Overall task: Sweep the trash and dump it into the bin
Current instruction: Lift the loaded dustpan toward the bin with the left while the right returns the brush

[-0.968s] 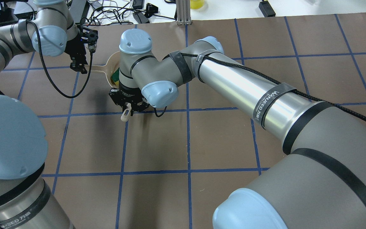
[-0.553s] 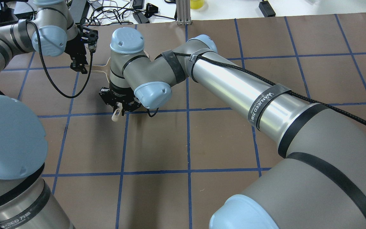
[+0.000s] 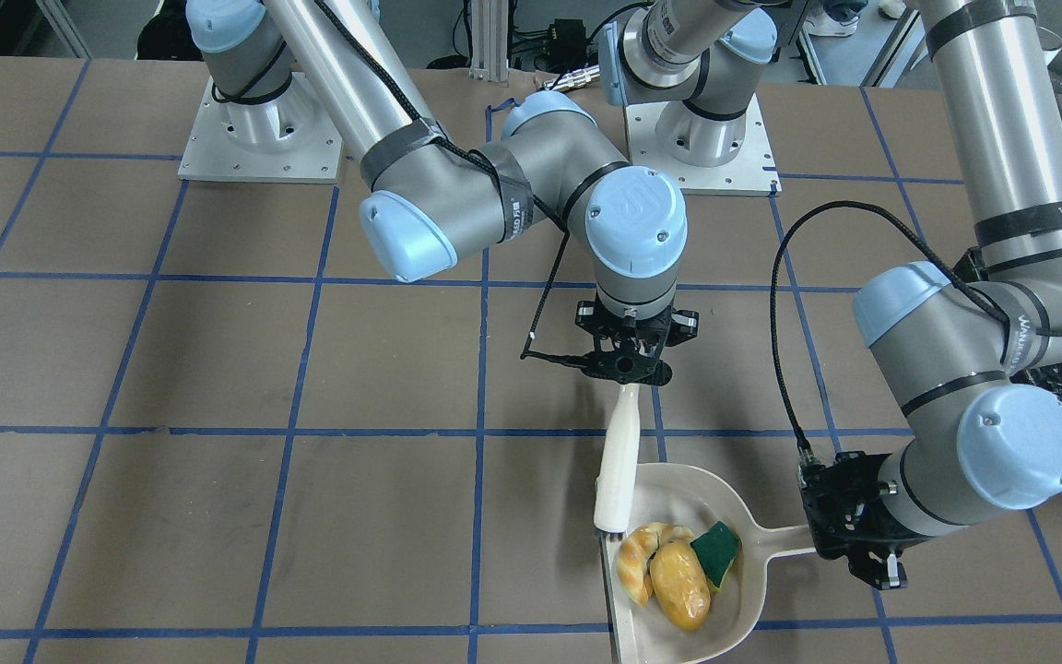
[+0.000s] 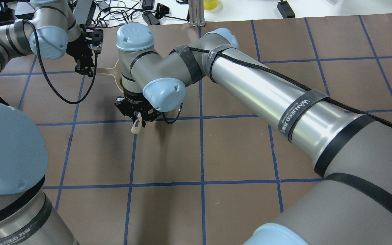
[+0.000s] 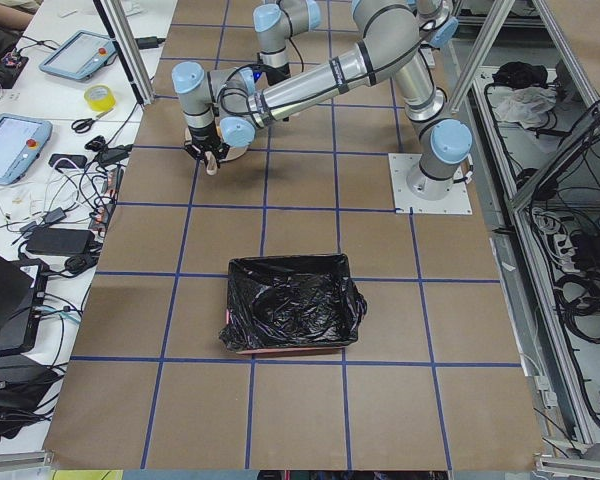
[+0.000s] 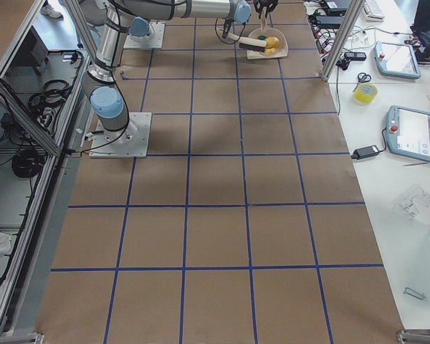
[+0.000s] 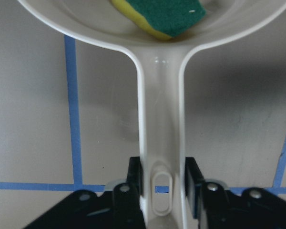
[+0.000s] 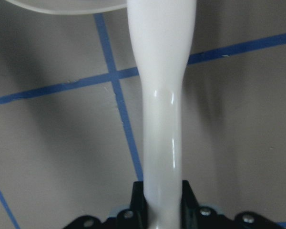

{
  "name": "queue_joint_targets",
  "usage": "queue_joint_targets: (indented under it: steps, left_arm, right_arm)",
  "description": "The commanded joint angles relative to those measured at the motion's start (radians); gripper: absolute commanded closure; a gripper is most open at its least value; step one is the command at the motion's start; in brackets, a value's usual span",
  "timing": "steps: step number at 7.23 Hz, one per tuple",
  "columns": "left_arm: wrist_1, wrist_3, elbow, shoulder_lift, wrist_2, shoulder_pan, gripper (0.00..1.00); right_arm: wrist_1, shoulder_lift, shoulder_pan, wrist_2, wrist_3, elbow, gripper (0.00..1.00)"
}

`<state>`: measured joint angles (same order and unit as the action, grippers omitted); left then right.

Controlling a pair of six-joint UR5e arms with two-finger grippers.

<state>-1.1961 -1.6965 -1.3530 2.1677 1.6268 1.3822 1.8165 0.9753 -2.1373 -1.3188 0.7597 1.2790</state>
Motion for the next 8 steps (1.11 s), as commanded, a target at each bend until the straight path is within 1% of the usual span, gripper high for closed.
queue_joint_targets:
  steps: [1,2,3,4,5,6,7,8]
  left_arm:
    - [-0.005,-0.006,0.002,-0.006,-0.031,-0.006,0.95]
    - [-0.01,-0.008,0.002,-0.006,-0.051,-0.018,0.95]
    - [-0.014,-0.008,0.002,-0.009,-0.083,-0.037,0.95]
    - [-0.037,-0.034,0.003,-0.014,-0.108,-0.064,0.95]
    - [-0.063,-0.066,0.005,-0.023,-0.137,-0.104,0.95]
    - [-0.098,-0.101,0.015,-0.038,-0.148,-0.142,0.95]
    - [-0.155,-0.142,0.047,-0.048,-0.148,-0.178,0.95]
    - [-0.204,-0.169,0.076,-0.049,-0.148,-0.219,0.95]
  right_arm:
    - [-0.188,0.066,0.058,-0.081,-0.045,0.009,1.0]
    - [-0.265,0.091,0.12,-0.098,-0.077,0.013,1.0]
    - [-0.317,0.121,0.205,-0.133,-0.162,0.031,1.0]
    - [-0.319,0.17,0.287,-0.137,-0.257,0.072,1.0]
    - [-0.319,0.215,0.369,-0.148,-0.358,0.133,1.0]
    - [-0.315,0.259,0.455,-0.186,-0.502,0.202,1.0]
    - [-0.3,0.301,0.534,-0.222,-0.619,0.271,1.0]
    - [-0.252,0.322,0.612,-0.277,-0.735,0.33,1.0]
